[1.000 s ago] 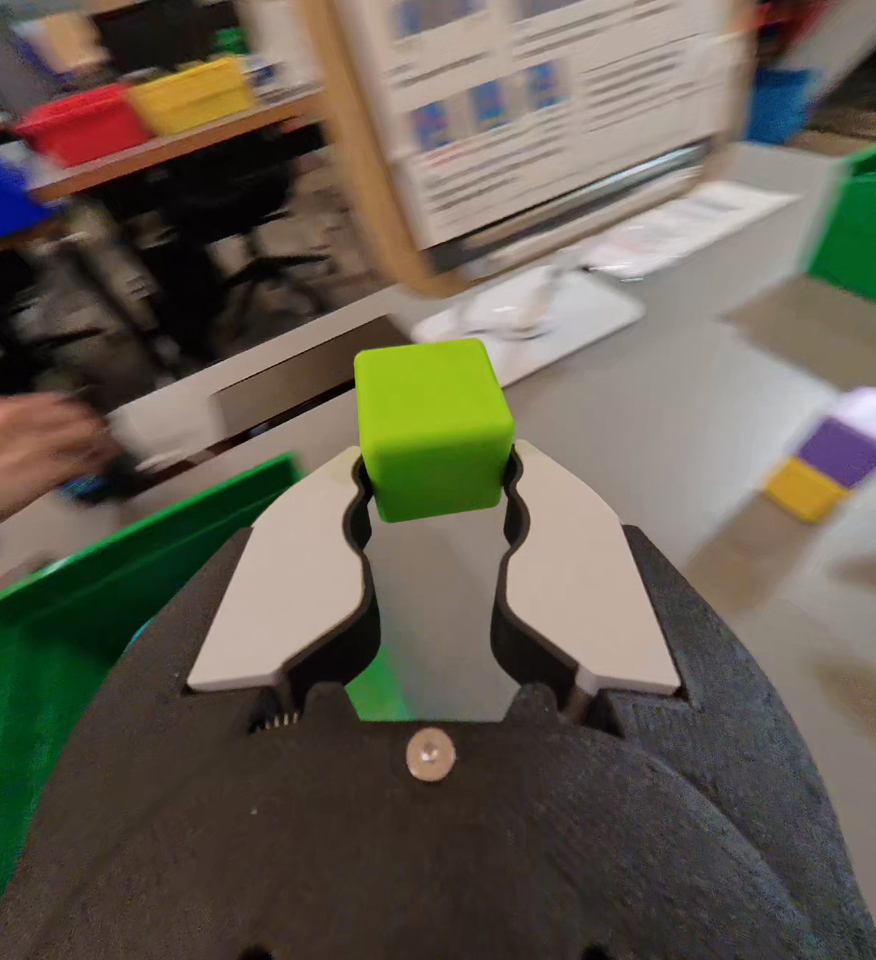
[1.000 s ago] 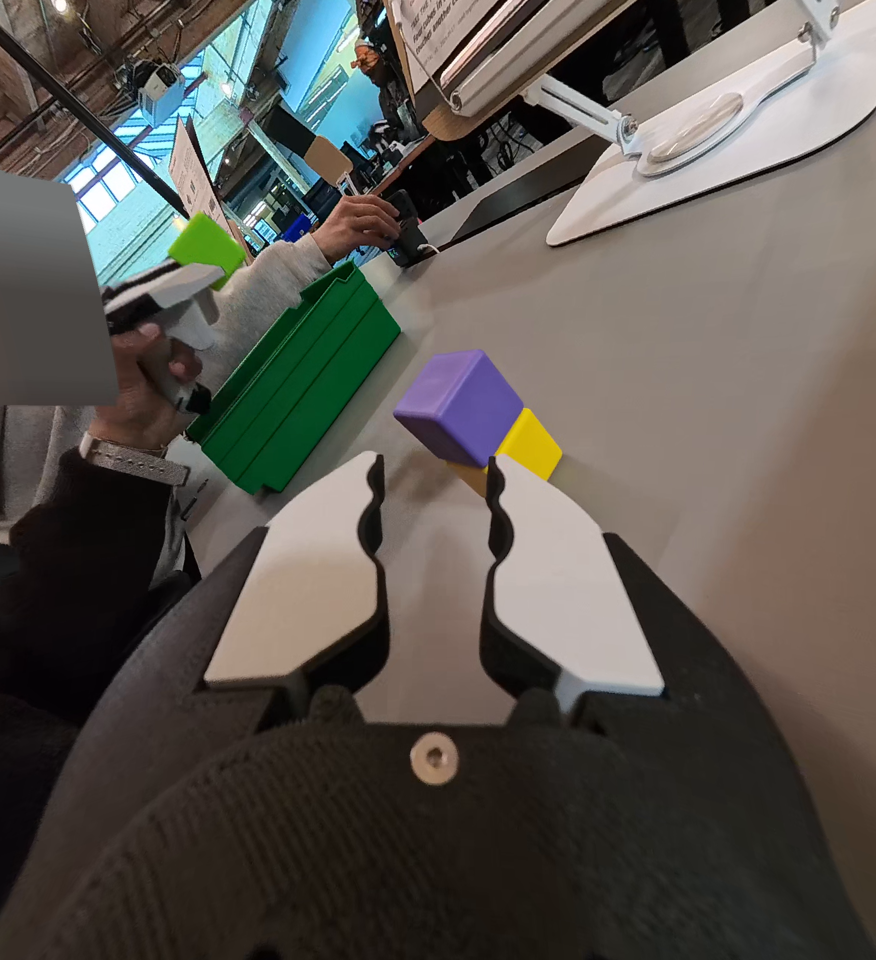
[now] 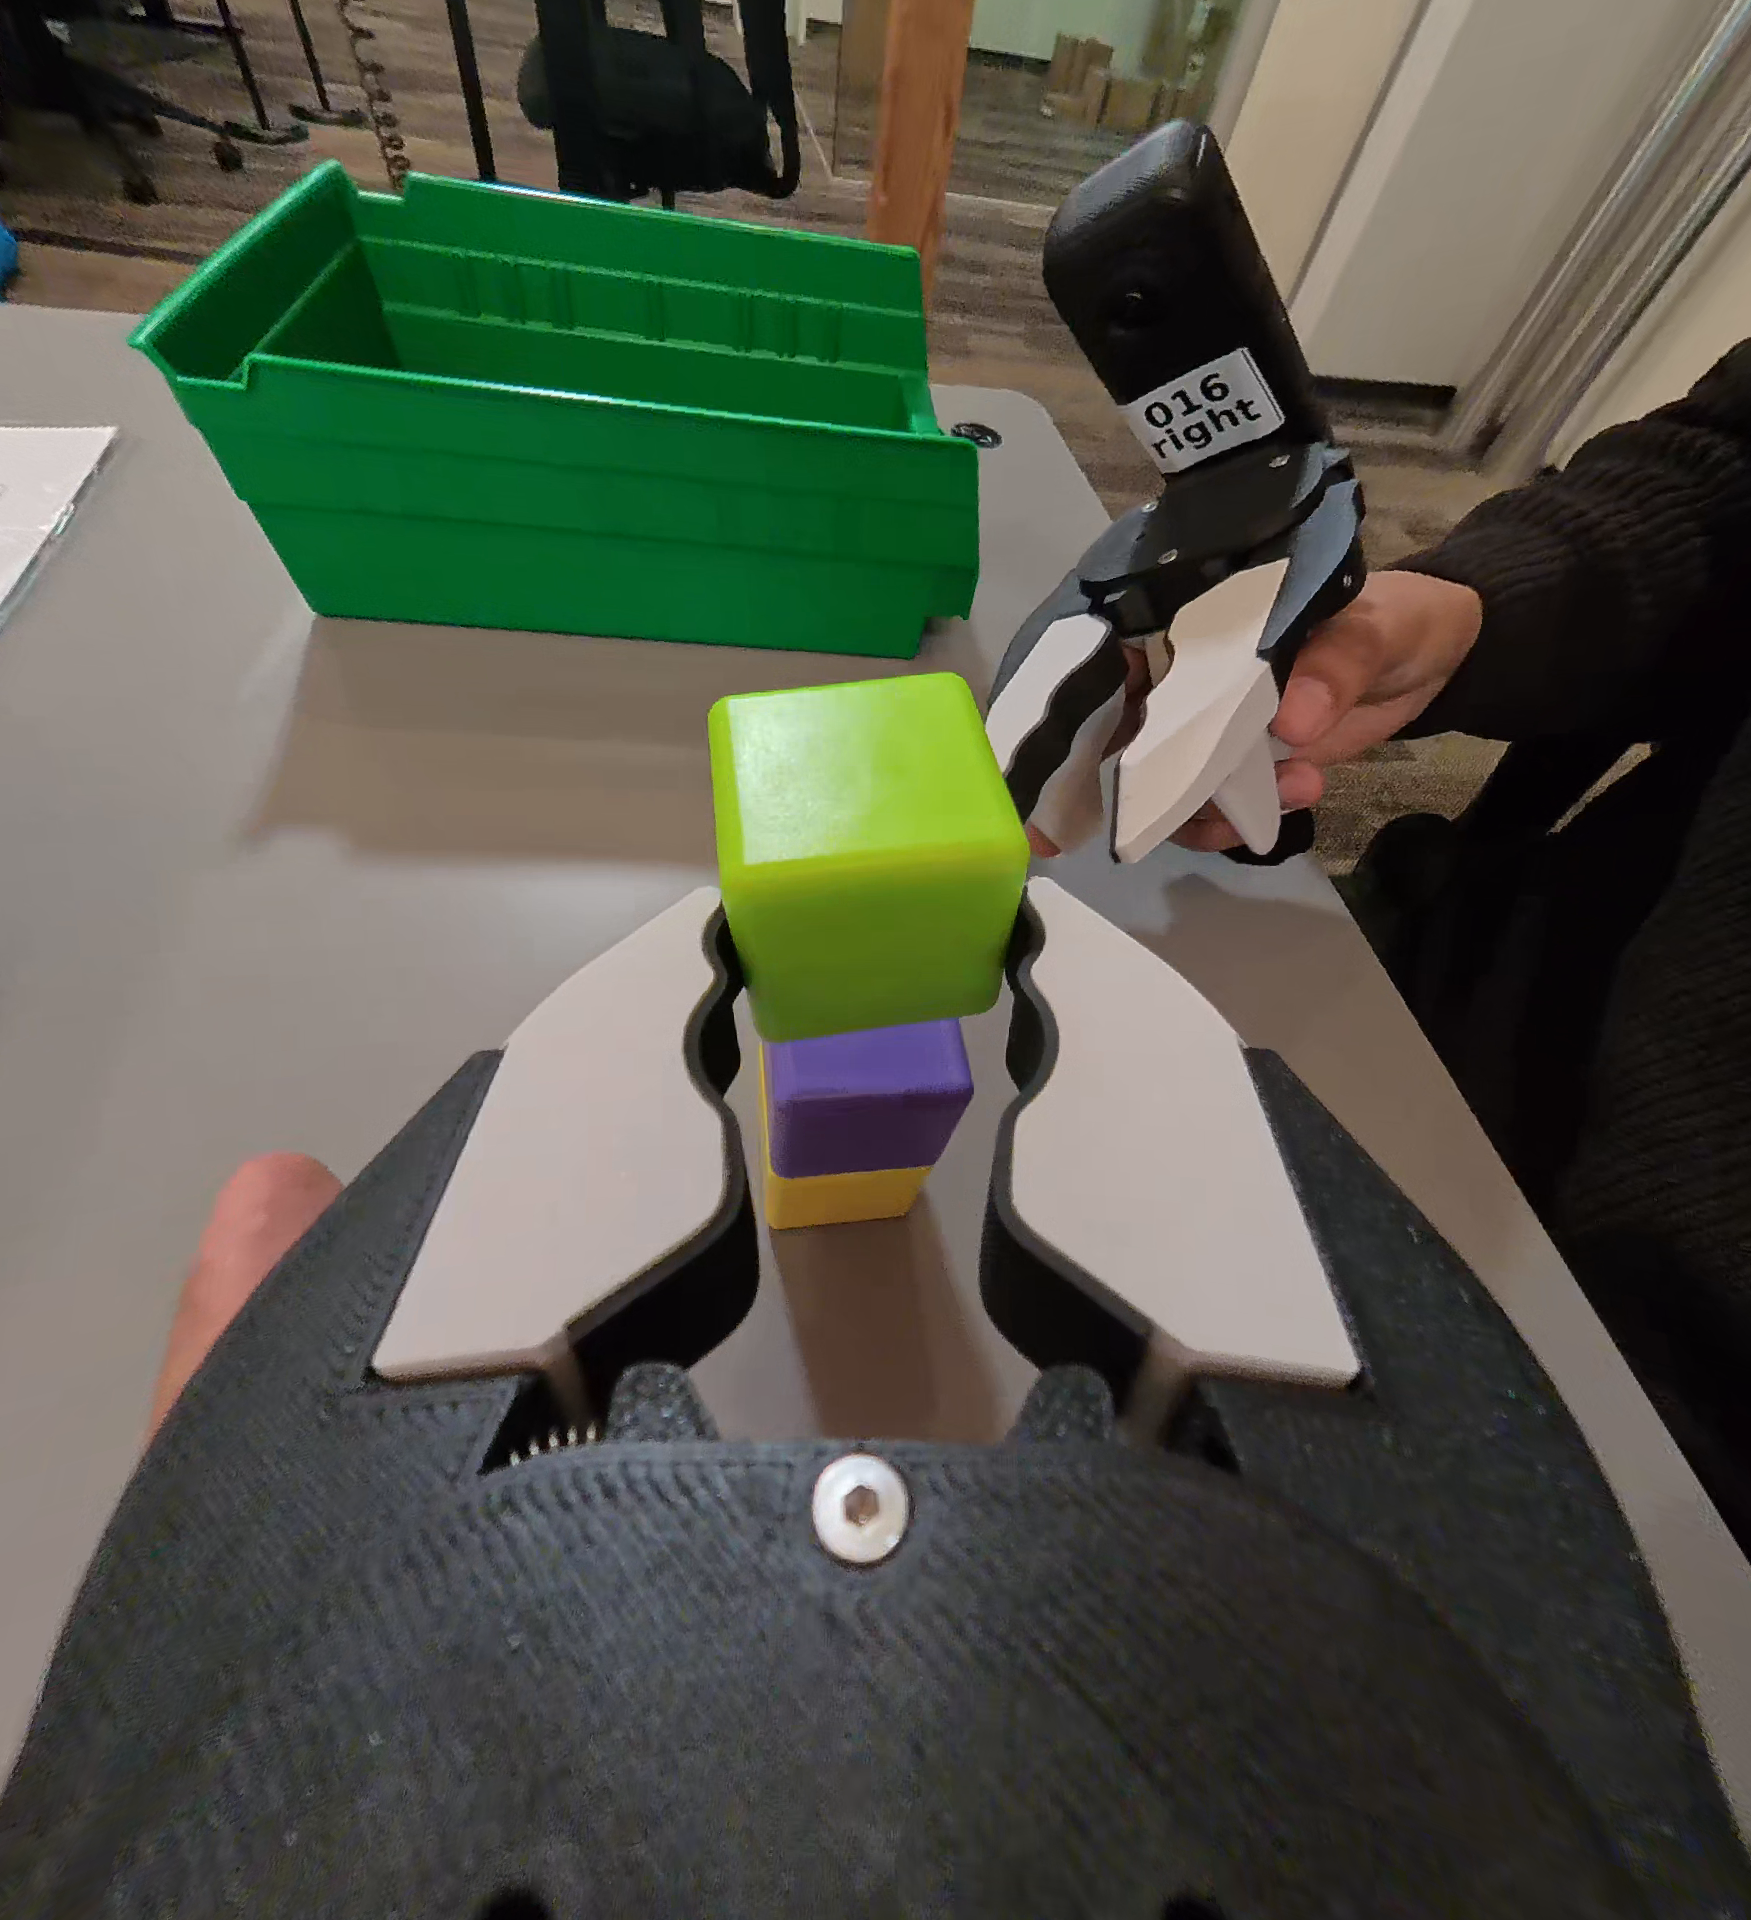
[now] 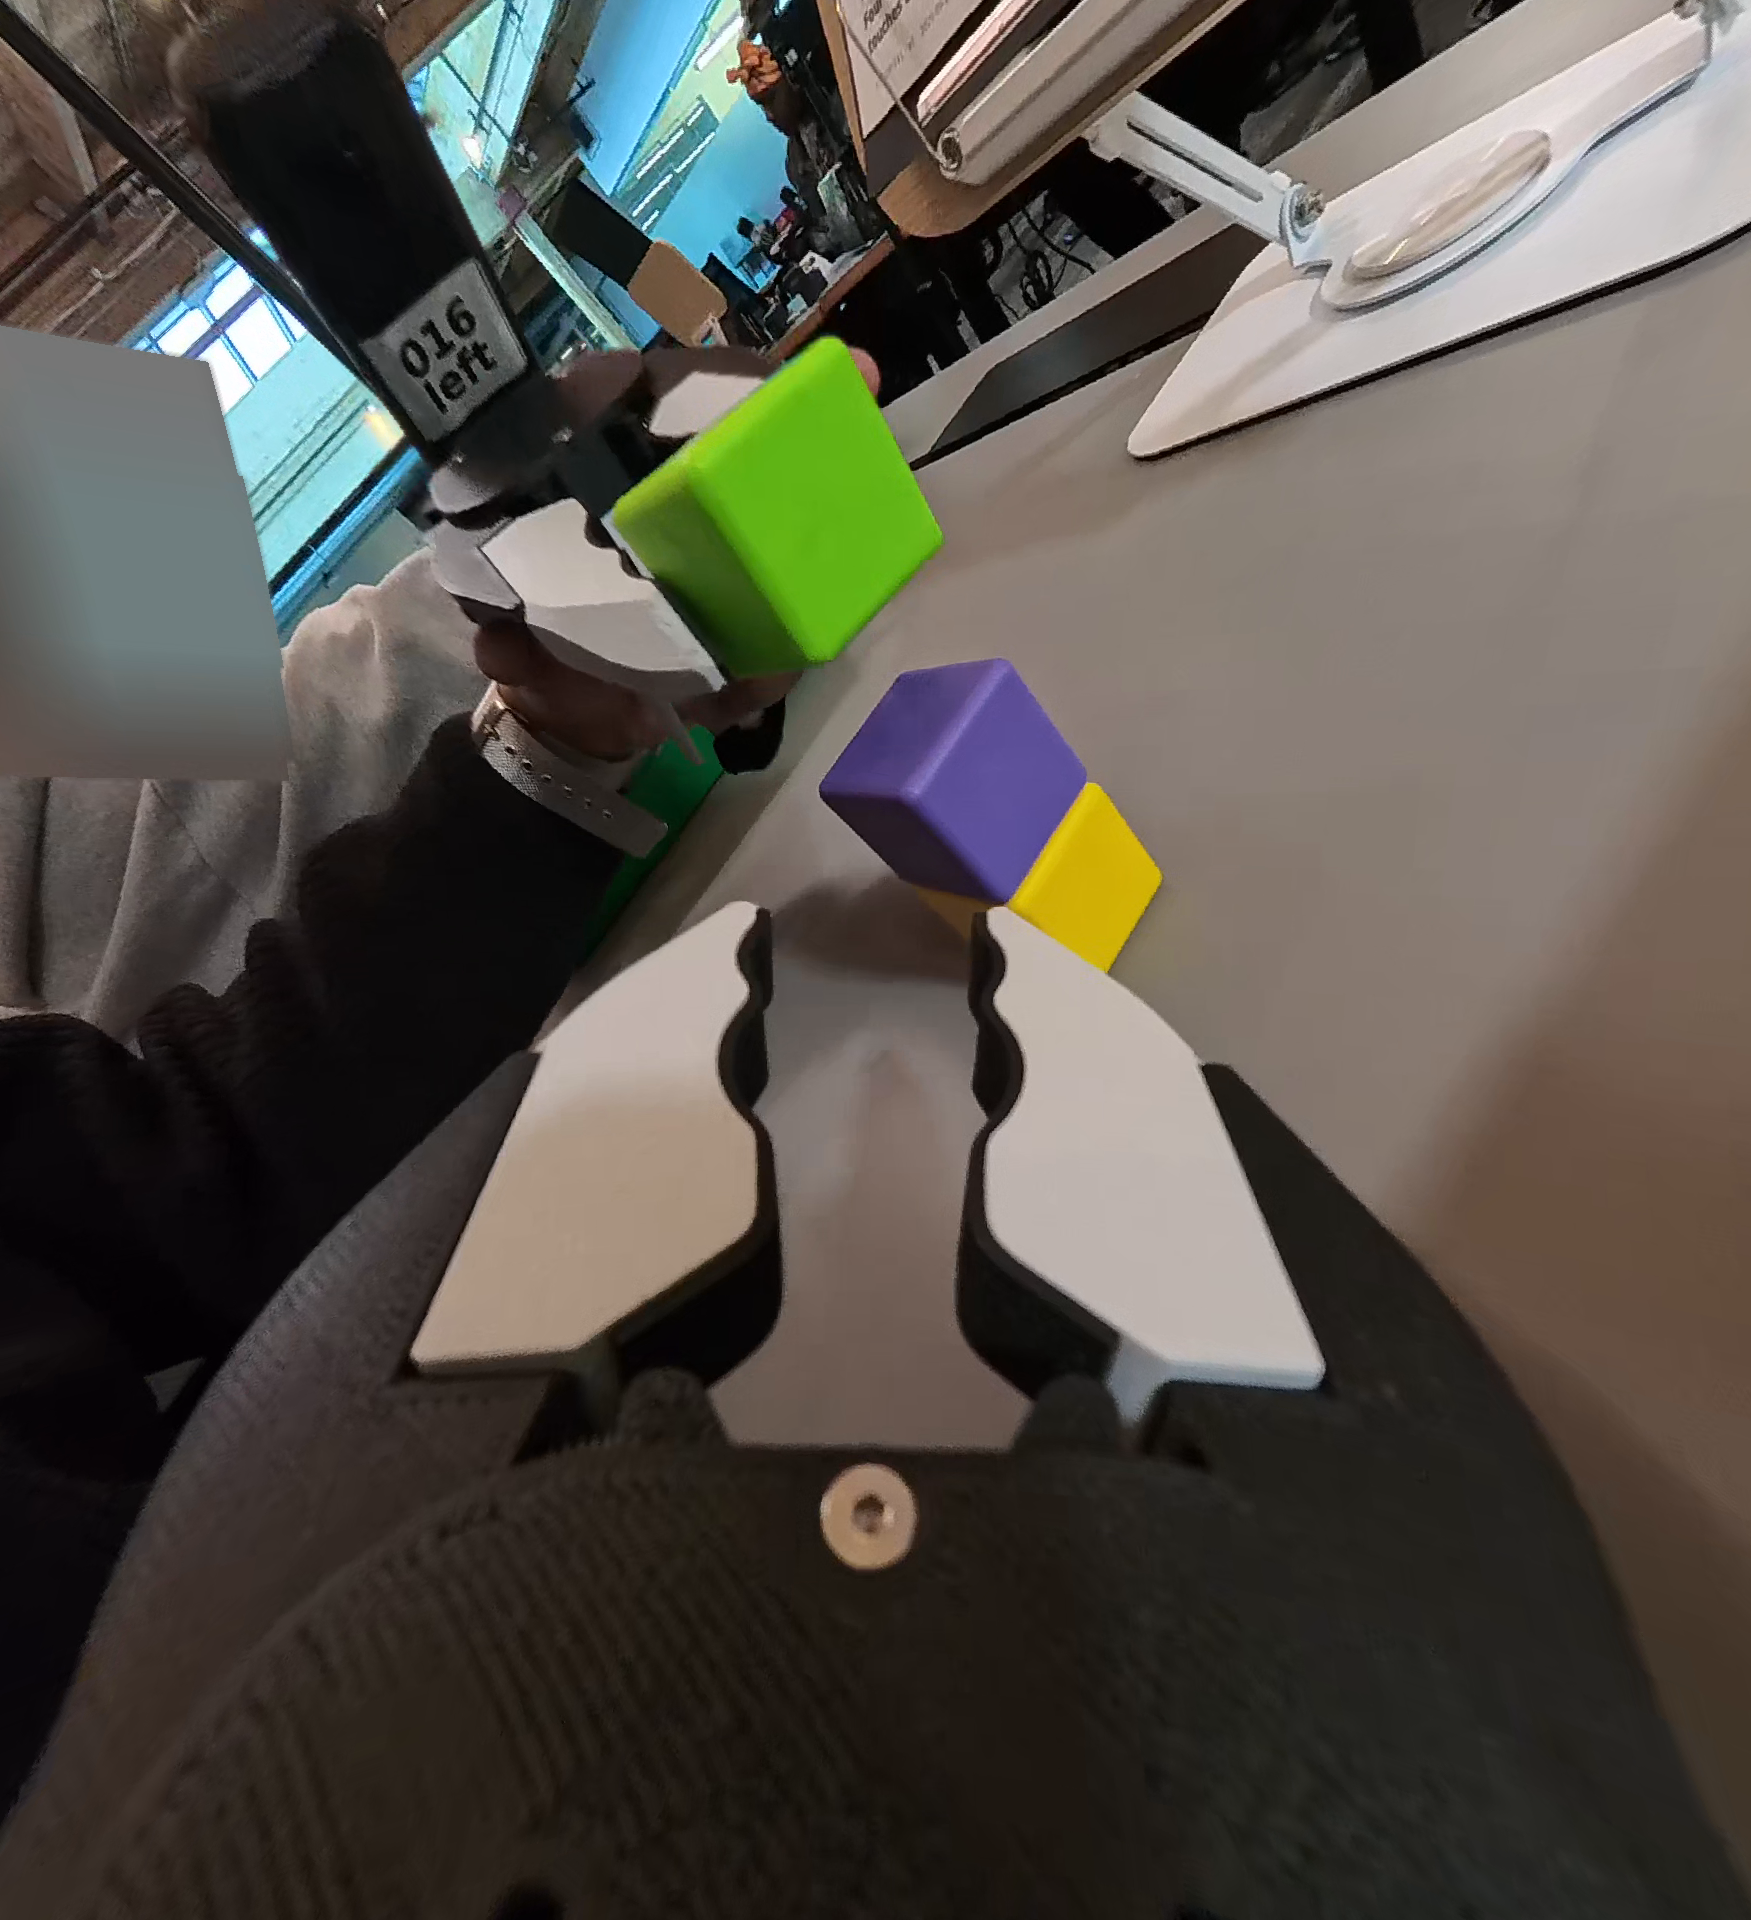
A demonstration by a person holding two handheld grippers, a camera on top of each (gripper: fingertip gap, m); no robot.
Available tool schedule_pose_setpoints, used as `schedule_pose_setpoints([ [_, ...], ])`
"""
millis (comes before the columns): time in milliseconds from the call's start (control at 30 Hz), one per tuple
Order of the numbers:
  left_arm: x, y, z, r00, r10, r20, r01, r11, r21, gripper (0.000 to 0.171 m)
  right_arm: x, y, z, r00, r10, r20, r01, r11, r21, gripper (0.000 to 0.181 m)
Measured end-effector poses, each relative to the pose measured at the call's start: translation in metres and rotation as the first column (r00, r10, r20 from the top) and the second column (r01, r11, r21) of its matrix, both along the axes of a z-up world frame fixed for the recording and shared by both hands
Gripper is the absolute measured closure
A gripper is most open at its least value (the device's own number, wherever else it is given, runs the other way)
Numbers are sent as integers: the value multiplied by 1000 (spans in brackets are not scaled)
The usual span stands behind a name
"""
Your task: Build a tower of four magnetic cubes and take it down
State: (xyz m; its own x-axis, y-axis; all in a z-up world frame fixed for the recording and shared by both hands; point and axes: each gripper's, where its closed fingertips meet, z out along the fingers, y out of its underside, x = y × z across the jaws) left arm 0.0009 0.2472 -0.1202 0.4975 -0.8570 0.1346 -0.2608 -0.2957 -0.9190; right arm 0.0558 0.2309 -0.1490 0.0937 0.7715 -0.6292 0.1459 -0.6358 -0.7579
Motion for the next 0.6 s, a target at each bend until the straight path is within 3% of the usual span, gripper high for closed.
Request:
schedule_pose_setpoints([
  [600, 3, 0, -27, 999, -14, -47, 12, 999, -42, 120, 2, 2, 2, 1000, -11, -17, 10, 1000, -30, 144],
])
